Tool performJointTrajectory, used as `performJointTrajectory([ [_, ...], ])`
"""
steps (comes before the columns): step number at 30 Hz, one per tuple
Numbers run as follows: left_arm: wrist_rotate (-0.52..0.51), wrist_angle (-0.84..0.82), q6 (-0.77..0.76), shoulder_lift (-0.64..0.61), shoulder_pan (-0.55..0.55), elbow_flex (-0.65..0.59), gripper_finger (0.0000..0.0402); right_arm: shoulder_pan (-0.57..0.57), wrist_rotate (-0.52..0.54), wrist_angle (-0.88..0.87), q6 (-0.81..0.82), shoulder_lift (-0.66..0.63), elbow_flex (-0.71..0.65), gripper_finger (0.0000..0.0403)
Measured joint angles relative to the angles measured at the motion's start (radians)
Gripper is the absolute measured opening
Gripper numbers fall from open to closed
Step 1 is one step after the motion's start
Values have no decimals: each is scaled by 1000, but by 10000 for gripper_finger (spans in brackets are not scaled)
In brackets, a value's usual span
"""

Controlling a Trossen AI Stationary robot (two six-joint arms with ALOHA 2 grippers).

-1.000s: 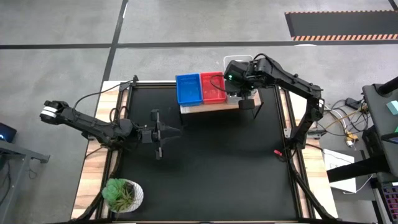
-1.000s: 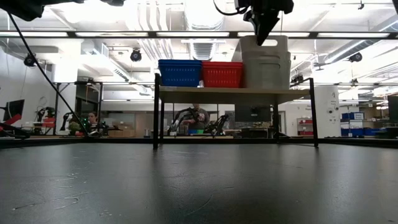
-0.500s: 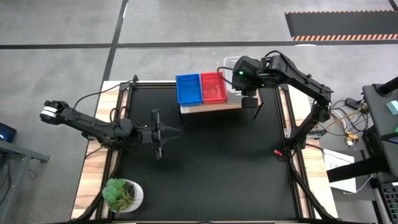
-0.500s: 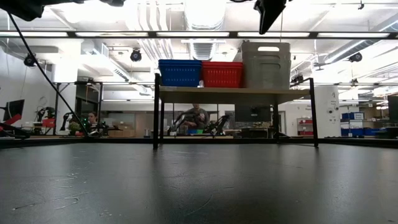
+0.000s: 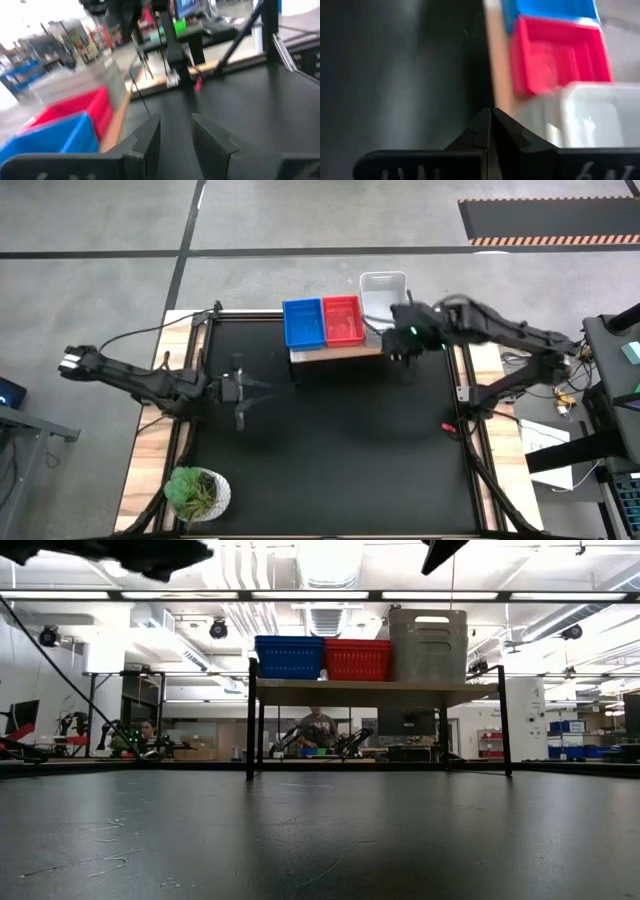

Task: Stack baskets on shelf by color
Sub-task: Return to Home Position

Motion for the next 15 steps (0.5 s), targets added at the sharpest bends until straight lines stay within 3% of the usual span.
performJointTrajectory([
  [4, 0, -191, -81, -84, 0, -1, 93, 99, 0, 333, 16, -163, -321, 9],
  [7, 0, -299, -134, -133, 0, -8, 93, 160, 0, 686, 6, -267, -601, 9],
  [11, 17, -281, -143, -183, 0, -69, 93, 217, 0, 1248, -31, -322, -962, 9],
  [15, 23, -230, -109, -237, 0, -150, 93, 223, 8, 1686, -85, -296, -1231, 9],
])
